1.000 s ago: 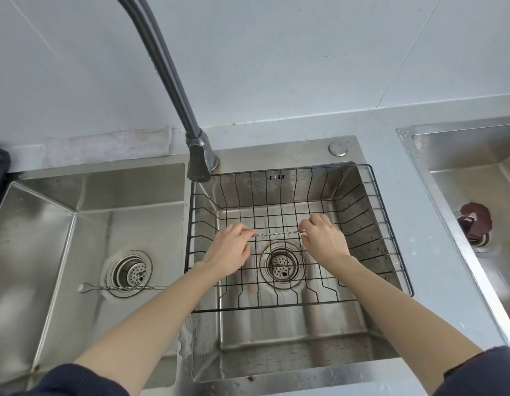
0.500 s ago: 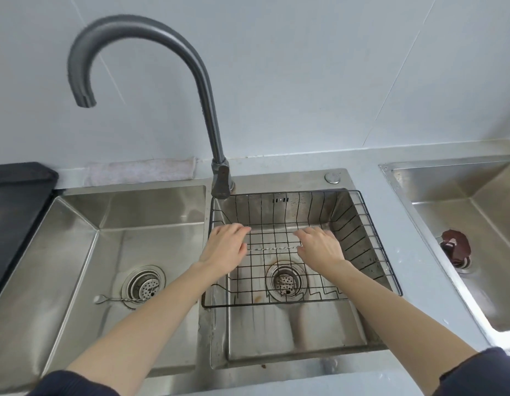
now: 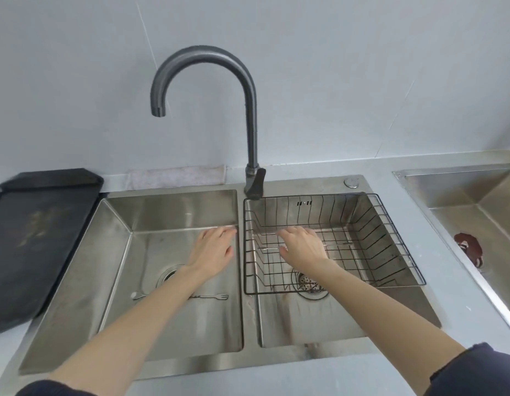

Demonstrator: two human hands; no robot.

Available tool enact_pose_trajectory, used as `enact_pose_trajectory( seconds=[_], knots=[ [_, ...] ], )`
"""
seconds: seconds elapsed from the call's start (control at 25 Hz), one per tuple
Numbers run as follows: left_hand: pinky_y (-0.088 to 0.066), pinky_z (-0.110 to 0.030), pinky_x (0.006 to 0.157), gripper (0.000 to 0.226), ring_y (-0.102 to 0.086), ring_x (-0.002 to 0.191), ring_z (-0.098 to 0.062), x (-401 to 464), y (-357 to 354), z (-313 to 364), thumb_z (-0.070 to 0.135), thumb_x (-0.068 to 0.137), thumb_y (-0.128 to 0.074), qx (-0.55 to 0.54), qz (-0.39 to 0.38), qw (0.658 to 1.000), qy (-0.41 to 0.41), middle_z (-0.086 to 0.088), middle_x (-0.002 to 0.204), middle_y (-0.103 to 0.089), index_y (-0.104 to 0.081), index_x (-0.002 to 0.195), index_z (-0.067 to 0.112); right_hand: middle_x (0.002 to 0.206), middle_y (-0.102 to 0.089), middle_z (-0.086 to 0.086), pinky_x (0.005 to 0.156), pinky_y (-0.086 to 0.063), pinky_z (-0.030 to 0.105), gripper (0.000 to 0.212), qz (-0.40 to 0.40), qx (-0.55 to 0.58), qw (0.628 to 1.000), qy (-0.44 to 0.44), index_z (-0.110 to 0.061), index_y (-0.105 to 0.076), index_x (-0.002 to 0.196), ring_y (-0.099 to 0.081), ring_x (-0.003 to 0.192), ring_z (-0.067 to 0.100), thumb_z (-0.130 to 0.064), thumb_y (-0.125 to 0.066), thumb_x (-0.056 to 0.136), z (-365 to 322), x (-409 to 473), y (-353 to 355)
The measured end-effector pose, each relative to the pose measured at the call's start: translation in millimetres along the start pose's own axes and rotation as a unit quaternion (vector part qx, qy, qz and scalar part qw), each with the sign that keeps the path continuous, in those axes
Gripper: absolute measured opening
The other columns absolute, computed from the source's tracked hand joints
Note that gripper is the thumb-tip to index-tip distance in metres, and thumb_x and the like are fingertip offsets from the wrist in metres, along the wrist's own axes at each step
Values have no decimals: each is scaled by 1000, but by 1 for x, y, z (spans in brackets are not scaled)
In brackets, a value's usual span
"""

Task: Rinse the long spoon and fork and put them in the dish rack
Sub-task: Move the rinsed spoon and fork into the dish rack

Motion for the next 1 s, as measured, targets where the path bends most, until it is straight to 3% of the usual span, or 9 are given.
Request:
enact_pose_trajectory(
  seconds=[0.56, 1.0],
  knots=[
    [-26, -33, 110, 46, -38, 132, -20, -38, -22, -127, 24, 93, -40, 3, -55, 998, 44, -2, 143, -42, -34, 138, 17, 130, -55, 10, 106, -33, 36, 36, -39, 19, 999, 32, -10, -51, 128, -48, 124, 28, -16, -44, 93, -123, 31, -38],
    [-30, -35, 109, 44, -40, 130, -24, -43, -96, -186, 22, 92, -43, -47, -167, 980, 96, -4, 140, -45, -38, 135, 18, 130, -54, 12, 104, -37, 38, 36, -196, -16, 980, 38, -8, -50, 128, -49, 122, 30, -12, -43, 94, -153, 58, -133]
  ],
)
Point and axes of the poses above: each hand's wrist, its own x-axis towards the middle knuckle, its own y-axis out of the back of the hand, z = x × y, the point moved 7 cm from there along x, towards the middle knuckle
